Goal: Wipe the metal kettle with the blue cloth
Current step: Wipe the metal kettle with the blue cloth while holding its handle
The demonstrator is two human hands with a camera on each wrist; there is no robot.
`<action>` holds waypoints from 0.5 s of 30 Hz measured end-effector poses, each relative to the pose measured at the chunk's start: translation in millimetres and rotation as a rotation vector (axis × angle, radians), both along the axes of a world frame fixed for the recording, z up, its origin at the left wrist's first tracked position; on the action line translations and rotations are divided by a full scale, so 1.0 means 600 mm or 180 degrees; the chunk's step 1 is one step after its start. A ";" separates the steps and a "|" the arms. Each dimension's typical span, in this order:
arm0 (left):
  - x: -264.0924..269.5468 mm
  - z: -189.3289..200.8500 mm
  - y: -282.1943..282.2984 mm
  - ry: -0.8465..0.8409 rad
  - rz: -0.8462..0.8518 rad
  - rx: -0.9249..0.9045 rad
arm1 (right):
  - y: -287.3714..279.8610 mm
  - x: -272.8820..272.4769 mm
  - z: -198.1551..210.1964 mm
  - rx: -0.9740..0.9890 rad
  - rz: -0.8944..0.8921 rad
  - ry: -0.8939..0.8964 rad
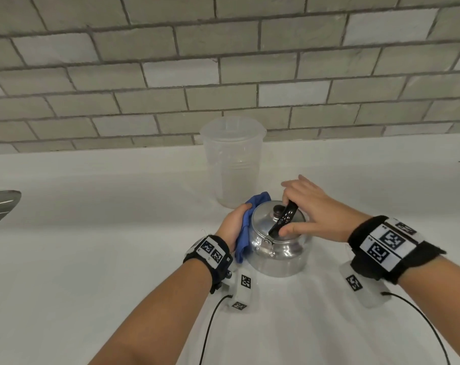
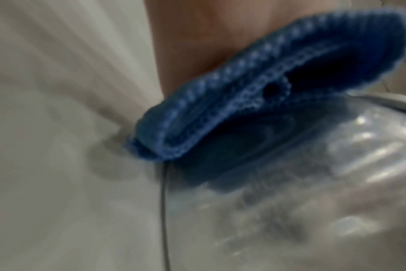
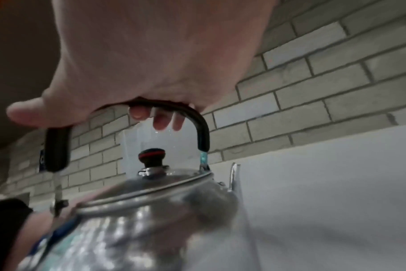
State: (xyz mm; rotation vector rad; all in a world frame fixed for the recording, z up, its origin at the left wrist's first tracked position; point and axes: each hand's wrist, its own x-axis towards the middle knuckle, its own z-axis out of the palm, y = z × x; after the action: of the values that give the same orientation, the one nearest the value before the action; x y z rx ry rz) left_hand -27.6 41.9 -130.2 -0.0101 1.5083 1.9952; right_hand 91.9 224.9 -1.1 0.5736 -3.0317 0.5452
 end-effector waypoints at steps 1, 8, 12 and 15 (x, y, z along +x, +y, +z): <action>0.001 0.000 0.001 0.0001 0.0055 0.0030 | -0.003 -0.004 -0.002 -0.0138 0.0021 0.0053; 0.009 -0.002 0.006 -0.0095 0.0395 0.0359 | -0.067 -0.025 -0.039 -0.0727 -0.0849 0.0978; 0.022 0.000 0.005 -0.0112 0.0654 0.0594 | -0.106 -0.050 -0.045 -0.0192 -0.1530 0.1293; 0.036 0.015 0.005 -0.0142 0.0663 0.0660 | -0.123 -0.067 -0.036 -0.0115 -0.1820 0.1290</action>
State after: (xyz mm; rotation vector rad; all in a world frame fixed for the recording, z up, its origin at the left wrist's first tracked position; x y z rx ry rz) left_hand -6.2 45.0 -121.2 -0.1295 1.3109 2.2934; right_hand 51.8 151.4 -22.6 -0.1760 -2.6055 0.3898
